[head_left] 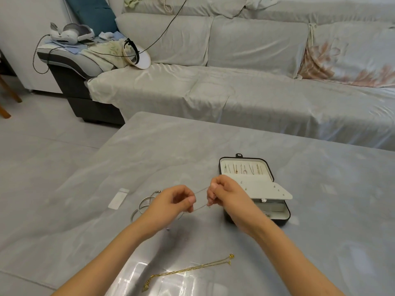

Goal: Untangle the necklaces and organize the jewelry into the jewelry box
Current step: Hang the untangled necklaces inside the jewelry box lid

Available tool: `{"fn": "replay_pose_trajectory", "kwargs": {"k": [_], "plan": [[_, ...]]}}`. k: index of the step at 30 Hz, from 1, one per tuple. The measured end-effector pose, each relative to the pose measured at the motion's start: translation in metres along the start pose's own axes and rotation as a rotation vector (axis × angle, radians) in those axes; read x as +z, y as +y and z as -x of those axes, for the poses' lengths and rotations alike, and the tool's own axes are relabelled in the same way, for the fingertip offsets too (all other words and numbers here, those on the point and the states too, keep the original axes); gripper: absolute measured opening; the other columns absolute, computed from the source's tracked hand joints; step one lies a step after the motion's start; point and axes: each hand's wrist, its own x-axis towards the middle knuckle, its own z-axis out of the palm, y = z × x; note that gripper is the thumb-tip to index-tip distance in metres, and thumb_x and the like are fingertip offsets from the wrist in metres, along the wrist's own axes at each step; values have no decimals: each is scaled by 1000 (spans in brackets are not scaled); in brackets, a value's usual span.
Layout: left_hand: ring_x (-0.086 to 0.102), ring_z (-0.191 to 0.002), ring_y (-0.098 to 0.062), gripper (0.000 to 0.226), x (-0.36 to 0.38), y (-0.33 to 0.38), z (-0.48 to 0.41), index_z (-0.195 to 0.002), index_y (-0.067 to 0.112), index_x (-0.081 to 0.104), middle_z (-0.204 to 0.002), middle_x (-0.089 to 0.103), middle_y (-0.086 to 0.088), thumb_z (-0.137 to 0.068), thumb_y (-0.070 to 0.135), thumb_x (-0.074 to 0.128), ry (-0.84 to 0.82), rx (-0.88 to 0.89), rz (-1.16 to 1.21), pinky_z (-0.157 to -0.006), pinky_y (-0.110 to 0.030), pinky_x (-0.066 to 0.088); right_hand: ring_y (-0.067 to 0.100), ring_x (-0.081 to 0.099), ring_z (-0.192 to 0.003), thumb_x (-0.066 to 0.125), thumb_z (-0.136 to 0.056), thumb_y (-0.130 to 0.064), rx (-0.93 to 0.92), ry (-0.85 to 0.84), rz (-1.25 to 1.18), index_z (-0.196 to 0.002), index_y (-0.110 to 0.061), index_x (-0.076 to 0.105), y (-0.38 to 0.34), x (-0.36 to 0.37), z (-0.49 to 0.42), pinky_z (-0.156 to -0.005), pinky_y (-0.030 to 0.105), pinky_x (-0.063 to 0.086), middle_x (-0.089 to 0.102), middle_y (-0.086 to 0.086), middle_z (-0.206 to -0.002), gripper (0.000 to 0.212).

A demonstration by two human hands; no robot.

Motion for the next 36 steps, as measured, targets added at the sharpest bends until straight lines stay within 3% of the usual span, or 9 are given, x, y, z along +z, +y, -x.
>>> {"fn": "replay_pose_trajectory", "kwargs": {"k": [6,10,13,16,18,22,26,31,36], "plan": [[56,-61,-22,12,11,34,-4,-83,6,58,-60,52,-7,-93,7,53,57,95,166,-60,-22,50,14,45,-53,39,-97,-5,64,-96,-445,-86,-6,50,-45,-32,15,-69,34,54,41,1,-60,16],[53,-61,-17,11,23,51,-19,-89,6,61,-63,52,-7,-93,13,54,75,156,148,-66,-28,54,13,49,-58,48,-91,3,-58,-107,-239,-104,-5,57,-79,-60,25,-66,31,50,48,2,-67,18],[52,-61,-14,11,33,59,-34,-87,9,61,-62,51,-5,-93,14,54,114,166,135,-70,-31,56,9,53,-69,58,-86,2,-192,-5,-15,-101,-11,64,-103,-78,27,-74,27,46,55,-2,-72,21],[50,-60,-13,11,45,63,-49,-86,9,61,-60,50,-1,-94,13,53,104,151,152,-72,-33,55,9,56,-75,63,-74,-6,-278,50,-94,-93,-13,66,-122,-92,25,-88,31,48,60,-7,-70,20],[50,-60,-13,12,52,63,-59,-86,8,61,-60,50,0,-94,12,52,87,140,191,-71,-29,55,11,56,-73,60,-78,0,-316,68,-191,-91,-10,65,-132,-100,23,-90,35,51,58,-4,-71,18],[51,-66,-14,17,65,64,-81,-82,9,61,-66,50,-5,-95,14,51,50,109,224,-72,-25,56,12,54,-64,48,-87,8,-316,124,-223,-90,-10,61,-140,-110,18,-70,32,57,53,1,-72,22],[52,-65,-14,14,72,66,-103,-88,8,62,-68,50,-3,-94,15,53,-61,-33,393,-67,-27,55,12,49,-58,47,-88,7,-296,190,-276,-90,-12,59,-134,-116,5,-50,23,46,52,-2,-65,23],[49,-58,-12,8,83,60,-117,-88,10,62,-66,51,-1,-91,14,56,-196,-142,533,-47,-18,37,10,46,-53,47,-89,6,-302,144,-368,-95,-10,61,-126,-124,-6,-46,20,37,54,-1,-63,22],[49,-59,-9,16,92,44,-119,-89,14,66,-71,60,0,-93,23,54,-297,-116,320,-54,-19,35,8,48,-52,54,-86,5,-293,135,-356,-93,-8,66,-119,-131,-11,-45,17,38,63,2,-67,20]]}}
